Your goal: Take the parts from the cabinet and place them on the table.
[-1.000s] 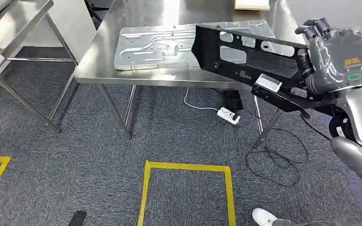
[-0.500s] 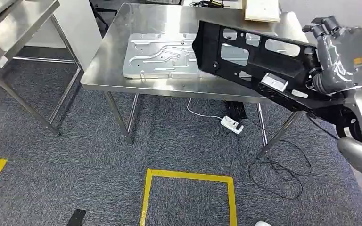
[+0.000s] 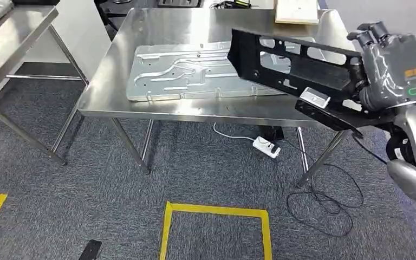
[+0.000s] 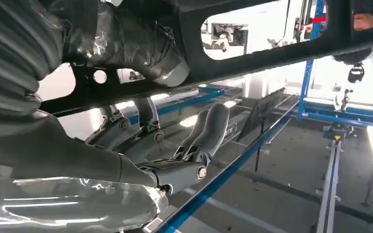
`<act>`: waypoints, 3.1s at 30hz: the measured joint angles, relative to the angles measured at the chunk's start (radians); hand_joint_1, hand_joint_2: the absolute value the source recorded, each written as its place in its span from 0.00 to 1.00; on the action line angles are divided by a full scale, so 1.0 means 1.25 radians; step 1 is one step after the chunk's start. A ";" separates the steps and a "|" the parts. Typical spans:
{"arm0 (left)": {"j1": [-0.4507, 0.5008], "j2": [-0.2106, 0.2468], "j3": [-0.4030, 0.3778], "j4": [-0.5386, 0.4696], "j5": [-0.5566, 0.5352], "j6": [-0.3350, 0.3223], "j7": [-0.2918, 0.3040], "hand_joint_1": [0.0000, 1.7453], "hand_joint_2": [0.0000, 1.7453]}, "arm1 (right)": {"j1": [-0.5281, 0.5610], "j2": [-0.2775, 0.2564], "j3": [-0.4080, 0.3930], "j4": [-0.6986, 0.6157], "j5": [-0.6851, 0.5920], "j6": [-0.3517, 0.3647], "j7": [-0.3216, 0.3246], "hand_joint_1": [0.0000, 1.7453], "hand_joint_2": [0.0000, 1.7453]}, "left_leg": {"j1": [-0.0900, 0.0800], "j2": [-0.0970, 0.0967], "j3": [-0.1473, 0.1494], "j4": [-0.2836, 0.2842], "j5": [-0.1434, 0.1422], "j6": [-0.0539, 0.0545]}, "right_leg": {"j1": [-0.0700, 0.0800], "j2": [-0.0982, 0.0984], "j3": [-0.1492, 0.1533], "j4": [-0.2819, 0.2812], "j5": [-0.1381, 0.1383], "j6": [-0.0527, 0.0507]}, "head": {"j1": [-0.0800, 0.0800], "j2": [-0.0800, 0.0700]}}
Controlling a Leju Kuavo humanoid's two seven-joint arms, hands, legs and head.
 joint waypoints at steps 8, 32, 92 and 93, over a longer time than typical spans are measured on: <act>0.000 0.006 0.000 0.000 0.002 0.001 0.000 0.00 1.00 | 0.012 0.002 0.003 0.002 0.011 0.002 -0.013 1.00 1.00 | -0.029 -0.001 0.074 -0.259 0.168 0.061 | -0.002 0.002 0.054 -0.008 -0.017 0.019 | 0.006 0.000; 0.002 0.000 -0.001 0.000 0.005 -0.001 0.004 0.00 1.00 | 0.036 -0.020 0.001 0.010 0.016 0.016 -0.014 1.00 1.00 | 0.002 -0.001 -0.005 -0.049 0.033 0.000 | -0.010 0.003 0.029 0.005 -0.028 0.008 | 0.010 0.000; -0.001 0.006 -0.002 0.001 0.027 0.001 -0.002 0.00 1.00 | 0.209 -0.041 -0.089 0.060 -0.021 -0.045 -0.015 1.00 1.00 | 0.000 -0.001 -0.005 0.006 0.015 -0.001 | -0.012 0.001 -0.002 -0.002 0.001 0.004 | 0.003 0.000; 0.000 0.006 -0.002 0.001 0.026 0.001 -0.002 0.00 1.00 | 0.215 -0.042 -0.090 0.063 -0.021 -0.045 -0.015 1.00 1.00 | 0.001 -0.001 -0.001 -0.030 0.057 0.000 | -0.012 0.002 0.007 -0.002 -0.005 0.005 | 0.003 0.000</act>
